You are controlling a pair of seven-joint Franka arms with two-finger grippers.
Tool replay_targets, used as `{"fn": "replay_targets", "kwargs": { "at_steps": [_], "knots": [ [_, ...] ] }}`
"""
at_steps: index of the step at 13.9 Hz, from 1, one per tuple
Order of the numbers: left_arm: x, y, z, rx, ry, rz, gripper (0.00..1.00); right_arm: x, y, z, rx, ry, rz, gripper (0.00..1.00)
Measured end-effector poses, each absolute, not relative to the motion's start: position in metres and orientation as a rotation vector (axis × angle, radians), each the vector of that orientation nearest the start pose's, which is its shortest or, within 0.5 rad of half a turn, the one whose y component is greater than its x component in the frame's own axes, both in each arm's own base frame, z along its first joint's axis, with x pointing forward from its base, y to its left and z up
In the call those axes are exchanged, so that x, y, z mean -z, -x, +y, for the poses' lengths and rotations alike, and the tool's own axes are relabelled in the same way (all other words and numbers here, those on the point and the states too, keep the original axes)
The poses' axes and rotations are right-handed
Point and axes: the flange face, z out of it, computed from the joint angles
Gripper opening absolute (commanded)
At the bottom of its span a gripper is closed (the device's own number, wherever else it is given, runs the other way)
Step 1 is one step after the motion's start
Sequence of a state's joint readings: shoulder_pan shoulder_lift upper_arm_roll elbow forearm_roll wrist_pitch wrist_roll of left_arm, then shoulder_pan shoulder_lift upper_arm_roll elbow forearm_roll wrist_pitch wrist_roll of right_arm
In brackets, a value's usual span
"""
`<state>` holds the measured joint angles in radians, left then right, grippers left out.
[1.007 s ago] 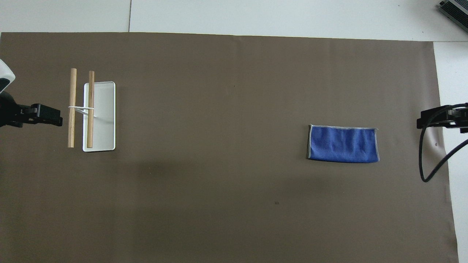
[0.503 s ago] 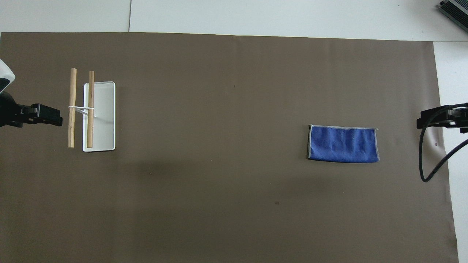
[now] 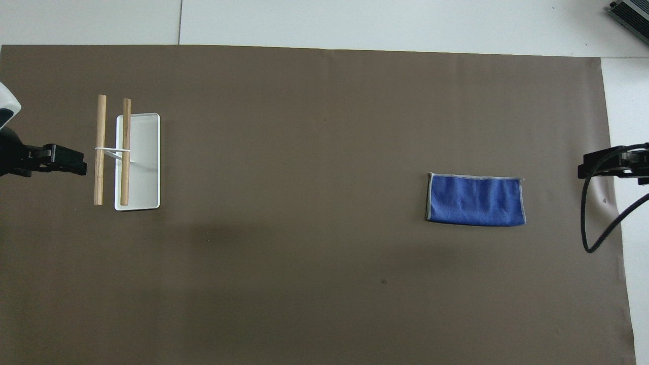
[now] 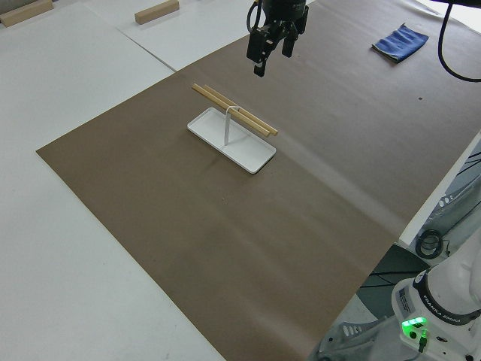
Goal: Right arm passes towel to left arm to hang
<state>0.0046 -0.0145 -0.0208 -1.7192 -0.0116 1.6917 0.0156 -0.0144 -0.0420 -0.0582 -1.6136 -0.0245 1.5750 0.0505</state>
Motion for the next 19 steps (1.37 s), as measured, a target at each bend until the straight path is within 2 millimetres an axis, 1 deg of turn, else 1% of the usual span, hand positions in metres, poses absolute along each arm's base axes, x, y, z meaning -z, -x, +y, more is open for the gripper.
{"fn": "replay_targets", "kwargs": {
  "at_steps": [3,6,8,10,11,14,16,19],
  "knots": [
    [-0.573,-0.556,-0.010,-0.020,3.152,0.048,1.00,-0.624,-0.540,-0.043,-0.003,3.158,0.194,1.00],
    [-0.573,-0.556,-0.010,-0.020,3.152,0.048,1.00,-0.614,-0.541,-0.043,-0.003,3.158,0.193,1.00],
    [-0.573,-0.556,-0.010,-0.020,3.152,0.048,1.00,-0.609,-0.544,-0.043,0.038,3.158,0.192,1.00],
    [-0.573,-0.556,-0.010,-0.020,3.152,0.048,1.00,-0.595,-0.546,-0.041,0.055,3.156,0.185,1.00],
    [-0.573,-0.556,-0.010,-0.020,3.152,0.048,1.00,-0.582,-0.547,-0.036,0.062,3.156,0.170,1.00],
    [-0.573,-0.556,-0.010,-0.020,3.152,0.048,1.00,-0.523,-0.550,-0.023,0.091,3.156,0.128,1.00],
    [-0.573,-0.556,-0.010,-0.020,3.152,0.048,1.00,-0.483,-0.547,-0.022,0.098,3.155,0.122,1.00],
    [-0.573,-0.556,-0.010,-0.020,3.152,0.048,1.00,-0.435,-0.535,-0.021,0.080,3.157,0.083,1.00]
  ]
}}
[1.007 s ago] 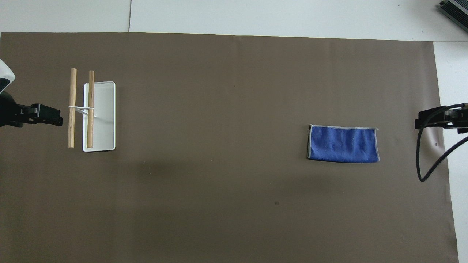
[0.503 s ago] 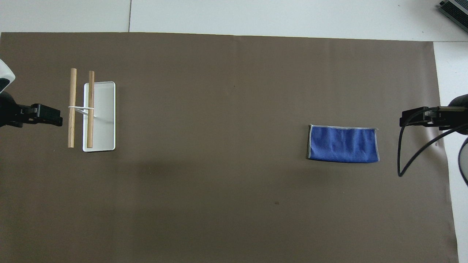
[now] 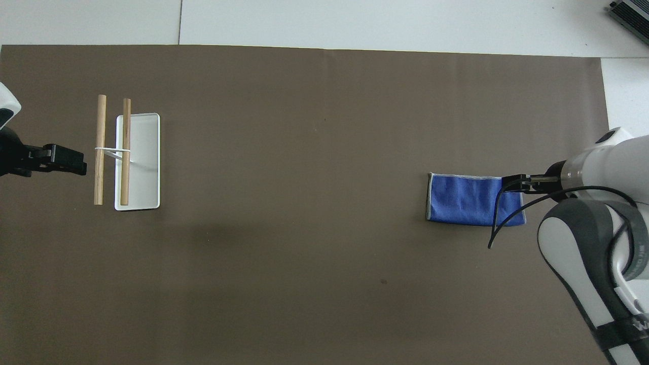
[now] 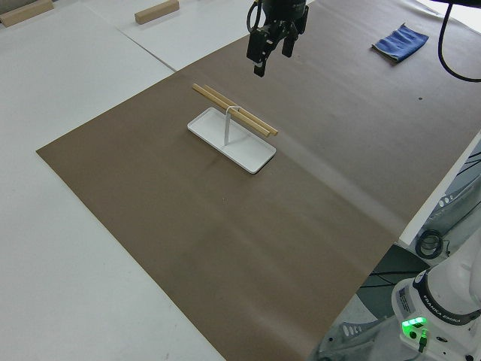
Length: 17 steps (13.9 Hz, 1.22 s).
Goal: Right arm passes towel to left arm to hang
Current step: 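Reach the right gripper down to the blue towel and grasp it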
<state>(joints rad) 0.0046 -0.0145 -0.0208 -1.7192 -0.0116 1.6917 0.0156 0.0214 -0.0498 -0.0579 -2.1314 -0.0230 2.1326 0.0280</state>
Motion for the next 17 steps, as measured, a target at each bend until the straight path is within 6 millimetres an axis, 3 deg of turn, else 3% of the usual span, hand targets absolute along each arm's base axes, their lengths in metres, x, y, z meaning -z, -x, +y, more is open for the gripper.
{"fn": "replay_targets", "kwargs": {
  "at_steps": [5,8,17],
  "knots": [
    [-0.573,-0.556,-0.010,-0.020,3.152,0.048,1.00,-0.358,-0.532,-0.020,0.106,3.159,0.053,1.00],
    [-0.573,-0.556,-0.010,-0.020,3.152,0.048,1.00,-0.322,-0.537,-0.020,0.110,3.162,0.050,1.00],
    [-0.573,-0.556,-0.010,-0.021,3.152,0.048,1.00,-0.291,-0.526,-0.024,0.132,3.163,0.024,1.00]
  ]
}}
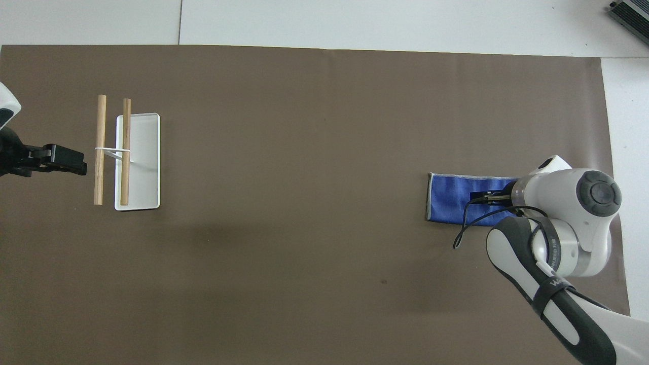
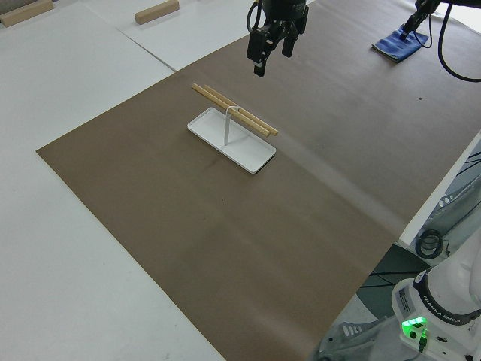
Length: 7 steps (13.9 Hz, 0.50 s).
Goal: Right arm passes towel to left arm to hang
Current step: 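Reach the right gripper down to the blue towel and grasp it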
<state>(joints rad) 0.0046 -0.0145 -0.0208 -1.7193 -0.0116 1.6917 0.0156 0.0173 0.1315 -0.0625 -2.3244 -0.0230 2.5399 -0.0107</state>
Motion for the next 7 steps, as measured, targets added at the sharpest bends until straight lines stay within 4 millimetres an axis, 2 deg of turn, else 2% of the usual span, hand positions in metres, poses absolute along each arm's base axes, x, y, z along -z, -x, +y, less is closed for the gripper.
{"fn": "replay_targets", "kwargs": {
  "at_steps": [5,6,7],
  "knots": [
    [-0.5725,-0.5560,-0.0102,-0.021,3.152,0.048,1.00,-0.2886,-0.5241,-0.0238,0.126,3.149,0.024,0.98],
    [-0.5725,-0.5560,-0.0102,-0.021,3.152,0.048,1.00,-0.2877,-0.5232,-0.0240,0.123,3.140,0.022,0.80],
    [-0.5725,-0.5560,-0.0102,-0.021,3.152,0.048,1.00,-0.2869,-0.5226,-0.0243,0.120,3.134,0.014,0.55]
  ]
}}
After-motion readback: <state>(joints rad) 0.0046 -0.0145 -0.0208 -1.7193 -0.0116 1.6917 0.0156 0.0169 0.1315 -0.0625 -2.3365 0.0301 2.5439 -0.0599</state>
